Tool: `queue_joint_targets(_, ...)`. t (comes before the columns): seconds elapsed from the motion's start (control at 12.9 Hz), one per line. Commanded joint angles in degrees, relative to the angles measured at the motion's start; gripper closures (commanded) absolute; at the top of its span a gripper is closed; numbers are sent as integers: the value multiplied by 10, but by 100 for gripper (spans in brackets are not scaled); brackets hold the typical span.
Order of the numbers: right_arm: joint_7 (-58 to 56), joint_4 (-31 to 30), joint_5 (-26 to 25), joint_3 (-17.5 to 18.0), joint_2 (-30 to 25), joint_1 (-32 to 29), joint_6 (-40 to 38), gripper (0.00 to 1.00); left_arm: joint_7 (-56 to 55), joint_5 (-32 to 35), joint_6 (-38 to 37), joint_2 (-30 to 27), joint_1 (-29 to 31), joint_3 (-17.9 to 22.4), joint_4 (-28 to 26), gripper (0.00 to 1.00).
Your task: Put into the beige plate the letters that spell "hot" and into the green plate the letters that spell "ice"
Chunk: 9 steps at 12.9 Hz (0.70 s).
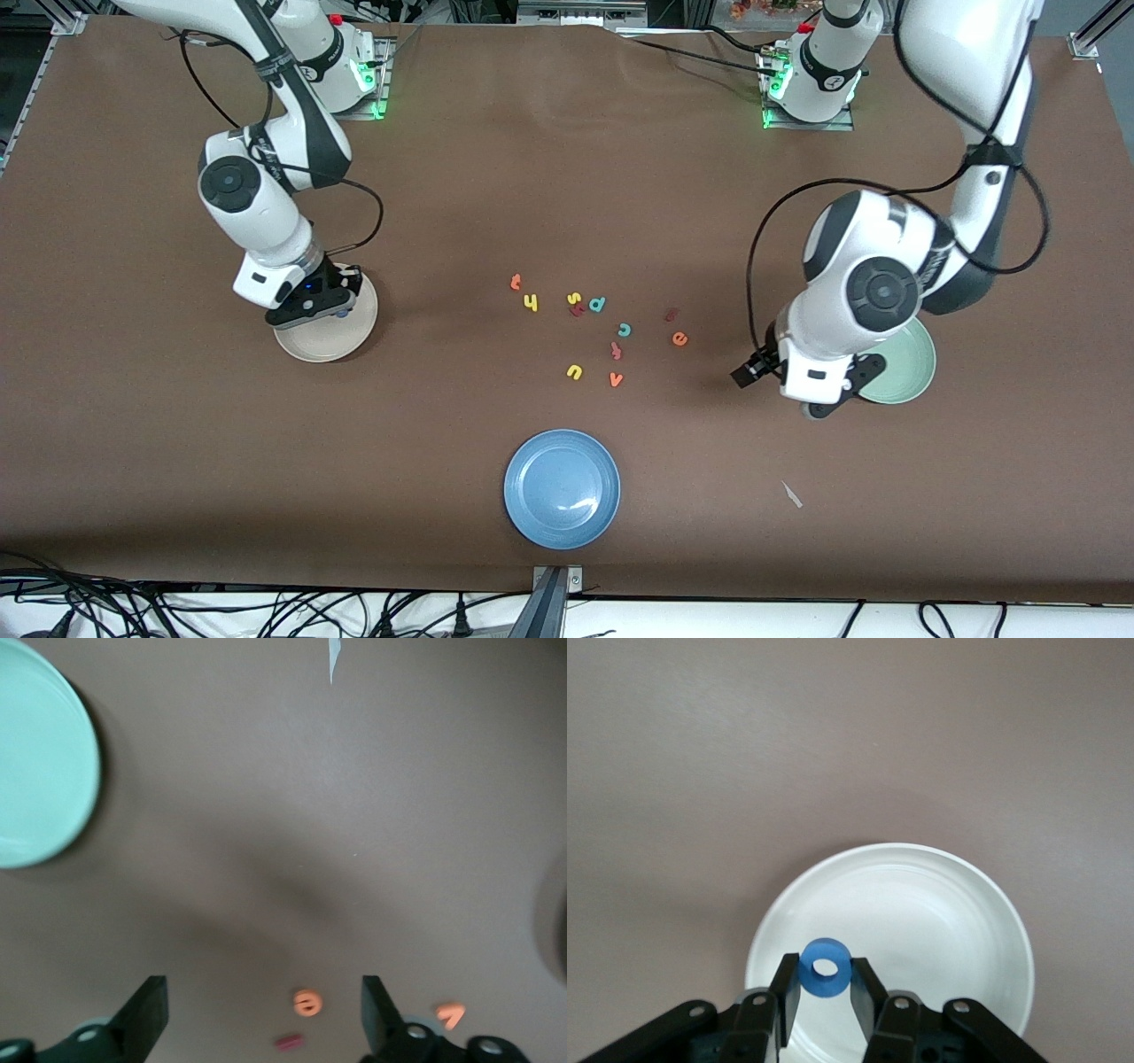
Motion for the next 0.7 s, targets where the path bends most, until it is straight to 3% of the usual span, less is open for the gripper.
queue_joint_targets(0.0,-18,-4,14,-2,1,0,4,29,-70,-19,74,23,-24,6,-30,6)
queue_joint_targets(0.31,36,5,55,9,0,3,-1,24,-94,-18,152,36,-52,6,-106,6)
queue_joint_targets(0.62,245,51,56,84,33,39,-5,21,-100,-14,228,36,-81,6,-165,5)
